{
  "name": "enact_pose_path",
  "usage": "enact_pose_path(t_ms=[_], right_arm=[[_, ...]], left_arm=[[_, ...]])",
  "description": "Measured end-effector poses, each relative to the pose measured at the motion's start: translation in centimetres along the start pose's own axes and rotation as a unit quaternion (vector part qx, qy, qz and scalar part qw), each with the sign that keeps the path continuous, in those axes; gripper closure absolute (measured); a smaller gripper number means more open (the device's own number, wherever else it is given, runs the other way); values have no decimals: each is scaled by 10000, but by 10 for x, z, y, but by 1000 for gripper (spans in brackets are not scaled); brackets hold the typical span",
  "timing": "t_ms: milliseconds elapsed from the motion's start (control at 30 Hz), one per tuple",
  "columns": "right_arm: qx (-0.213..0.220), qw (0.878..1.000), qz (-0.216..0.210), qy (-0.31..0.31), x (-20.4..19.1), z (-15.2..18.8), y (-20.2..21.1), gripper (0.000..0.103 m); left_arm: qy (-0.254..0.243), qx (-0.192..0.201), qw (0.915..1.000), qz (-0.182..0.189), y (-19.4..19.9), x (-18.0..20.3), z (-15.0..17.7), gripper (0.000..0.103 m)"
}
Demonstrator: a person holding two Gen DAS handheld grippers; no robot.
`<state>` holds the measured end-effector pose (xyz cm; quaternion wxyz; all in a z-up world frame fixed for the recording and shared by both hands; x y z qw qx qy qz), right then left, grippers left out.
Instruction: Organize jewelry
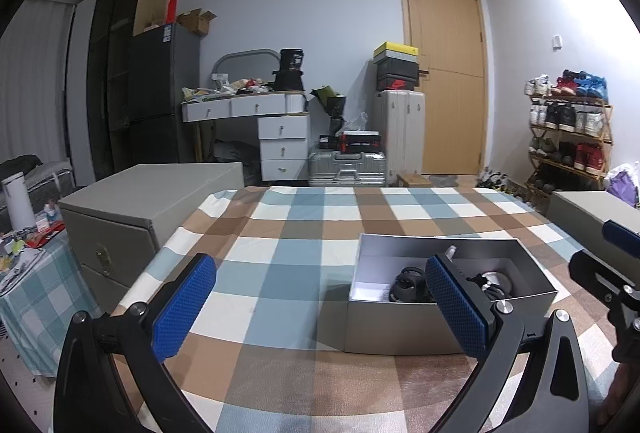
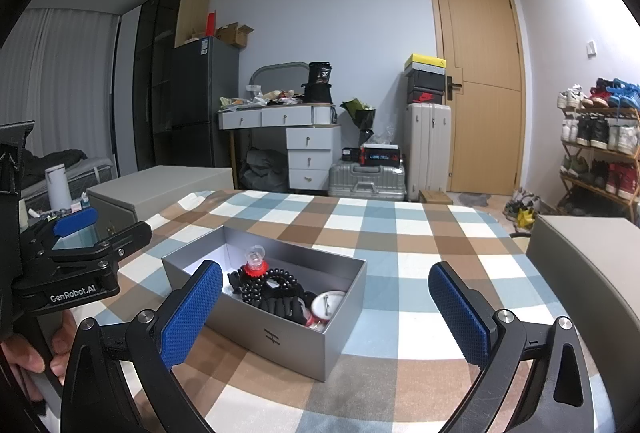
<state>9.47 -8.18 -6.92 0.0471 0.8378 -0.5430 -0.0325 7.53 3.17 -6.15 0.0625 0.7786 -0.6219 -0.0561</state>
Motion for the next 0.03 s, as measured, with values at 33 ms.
enact_pose_path(t_ms=[33], right_arm=[[1,10000,0,-1,0,0,0,0]], left_arm=[[-9,-4,10000,7,0,1,0,1]])
Point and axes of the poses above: each gripper's, at about its wrist camera, not at the fingertips, and y roughly against the way its jaws point, x to its right, z to its underside, the point moved 4 cm from there along -y, roughly the way its jaws point, and after that the axes turned 9 degrees about x, right-handed, at the moved point
